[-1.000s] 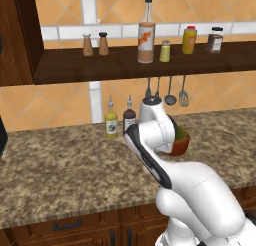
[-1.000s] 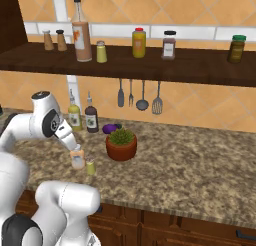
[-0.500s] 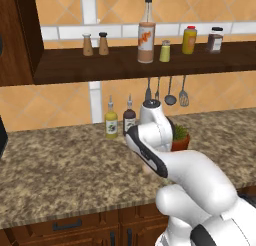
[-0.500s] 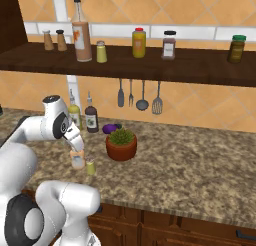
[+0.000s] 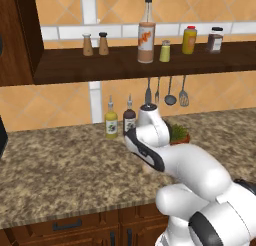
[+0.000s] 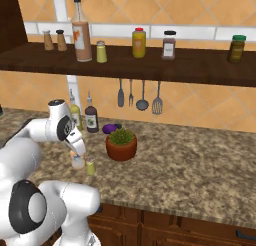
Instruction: Put the shaker and condiment bottle from the counter next to their counterparts in the cabinet.
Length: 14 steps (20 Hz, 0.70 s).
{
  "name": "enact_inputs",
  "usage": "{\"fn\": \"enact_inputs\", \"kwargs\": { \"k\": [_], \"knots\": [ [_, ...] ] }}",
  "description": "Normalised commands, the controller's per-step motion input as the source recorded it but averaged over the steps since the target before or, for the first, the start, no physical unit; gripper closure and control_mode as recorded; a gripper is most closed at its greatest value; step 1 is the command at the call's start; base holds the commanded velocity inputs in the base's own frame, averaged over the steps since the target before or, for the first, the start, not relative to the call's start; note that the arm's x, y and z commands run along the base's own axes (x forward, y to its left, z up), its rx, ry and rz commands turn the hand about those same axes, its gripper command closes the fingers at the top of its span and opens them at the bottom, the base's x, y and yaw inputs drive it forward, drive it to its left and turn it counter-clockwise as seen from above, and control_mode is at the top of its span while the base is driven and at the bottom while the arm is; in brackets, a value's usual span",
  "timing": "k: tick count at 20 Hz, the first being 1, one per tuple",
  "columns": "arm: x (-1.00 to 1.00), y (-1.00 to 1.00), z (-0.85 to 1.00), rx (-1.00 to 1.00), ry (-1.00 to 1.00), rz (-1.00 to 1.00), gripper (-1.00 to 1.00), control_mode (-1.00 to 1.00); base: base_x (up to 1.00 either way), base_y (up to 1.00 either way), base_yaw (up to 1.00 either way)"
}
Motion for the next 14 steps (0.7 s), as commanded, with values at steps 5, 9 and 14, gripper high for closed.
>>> {"fn": "enact_inputs", "kwargs": {
  "k": [5, 9, 14],
  "knots": [
    [0.11, 0.00, -0.32, 0.00, 0.07, -0.03, -1.00, -1.00, 0.00, 0.00, 0.00],
    [0.11, 0.00, -0.30, 0.00, 0.07, -0.03, -1.00, -1.00, 0.00, 0.00, 0.00],
    [0.14, 0.23, -0.49, 0.00, 0.09, -0.04, 1.00, -1.00, 0.00, 0.00, 0.00]
  ]
}}
